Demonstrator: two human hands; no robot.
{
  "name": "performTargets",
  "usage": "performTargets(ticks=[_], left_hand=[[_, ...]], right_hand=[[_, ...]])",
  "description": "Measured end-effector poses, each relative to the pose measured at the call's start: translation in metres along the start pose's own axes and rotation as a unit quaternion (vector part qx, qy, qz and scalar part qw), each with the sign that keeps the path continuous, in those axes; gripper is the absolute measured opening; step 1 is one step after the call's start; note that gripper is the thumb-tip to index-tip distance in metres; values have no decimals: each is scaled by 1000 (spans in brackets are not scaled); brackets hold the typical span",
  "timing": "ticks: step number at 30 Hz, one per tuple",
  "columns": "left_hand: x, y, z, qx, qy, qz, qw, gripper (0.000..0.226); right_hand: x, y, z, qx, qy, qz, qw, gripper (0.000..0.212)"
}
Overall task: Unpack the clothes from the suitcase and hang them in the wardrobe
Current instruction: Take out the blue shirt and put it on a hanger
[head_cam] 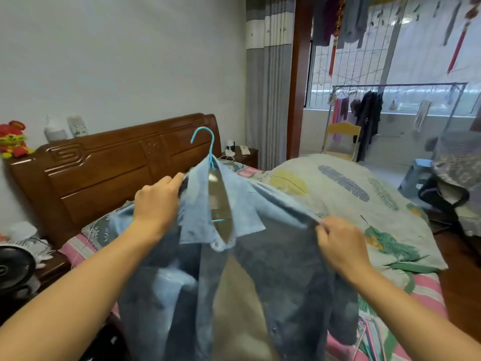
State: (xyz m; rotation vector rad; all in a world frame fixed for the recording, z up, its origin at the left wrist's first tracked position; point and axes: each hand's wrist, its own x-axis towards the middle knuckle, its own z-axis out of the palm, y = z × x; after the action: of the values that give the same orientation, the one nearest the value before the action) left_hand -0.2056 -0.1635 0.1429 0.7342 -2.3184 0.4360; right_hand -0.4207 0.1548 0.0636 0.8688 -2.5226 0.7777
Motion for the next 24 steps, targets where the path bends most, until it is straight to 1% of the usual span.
performTargets(ticks=[1, 2, 3, 4, 5, 6, 7, 8, 9, 10, 11, 12, 13, 15, 16, 18, 20, 22, 24], left_hand=[[4, 8, -4, -17, 2, -9, 1000, 28], [6, 13, -8, -33, 15, 1, 999, 24], [5, 17, -12, -46, 34, 22, 998, 21], [3, 20, -18, -59, 54, 47, 996, 19], [1, 23, -24, -72, 69, 71, 992, 17], [0, 26, -31, -87, 79, 91, 989, 17], [-2, 30, -38, -98, 84, 105, 986, 17], [-4, 33, -43, -105, 89, 110, 984, 18], [-7, 36, -48, -107, 97, 110, 983, 19], [-12, 38, -53, -106, 103, 107, 983, 22], [-20, 37, -57, -102, 101, 102, 984, 24], [-29, 36, -61, -101, 94, 96, 986, 24], [-39, 33, -64, -100, 87, 88, 987, 25], [-52, 20, -66, -100, 74, 68, 990, 28], [-52, 13, -66, -98, 66, 57, 991, 30], [-41, -4, -67, -96, 48, 39, 993, 32], [-21, -19, -70, -98, 40, 25, 994, 33], [7, -30, -73, -114, 33, 16, 993, 32], [37, -36, -65, -143, 12, -5, 990, 30]], right_hand=[[-11, -4, 2, -44, -38, -30, 998, 30], [-15, -4, 0, -68, -63, -25, 995, 30], [-9, -3, -6, -65, -54, -3, 996, 25], [0, -3, -13, -39, -23, 12, 999, 24], [11, -6, -19, -3, 14, 9, 1000, 31], [21, -16, -24, 34, 30, -19, 999, 39], [29, -30, -28, 61, 21, -71, 995, 45], [34, -44, -27, 79, -5, -125, 989, 49], [36, -55, -21, 89, -38, -164, 982, 48], [34, -64, -15, 106, -65, -172, 977, 40], [28, -70, -10, 127, -70, -164, 976, 27], [22, -71, -5, 146, -42, -153, 976, 15], [15, -71, -3, 158, 1, -155, 975, 13], [1, -79, -5, 145, 60, -184, 970, 20], [-2, -87, -7, 139, 67, -198, 968, 21], [1, -108, -13, 133, 50, -206, 968, 23], [17, -128, -22, 141, 37, -187, 972, 24], [41, -143, -33, 149, 44, -168, 973, 25], [70, -149, -32, 144, 38, -162, 975, 20]])
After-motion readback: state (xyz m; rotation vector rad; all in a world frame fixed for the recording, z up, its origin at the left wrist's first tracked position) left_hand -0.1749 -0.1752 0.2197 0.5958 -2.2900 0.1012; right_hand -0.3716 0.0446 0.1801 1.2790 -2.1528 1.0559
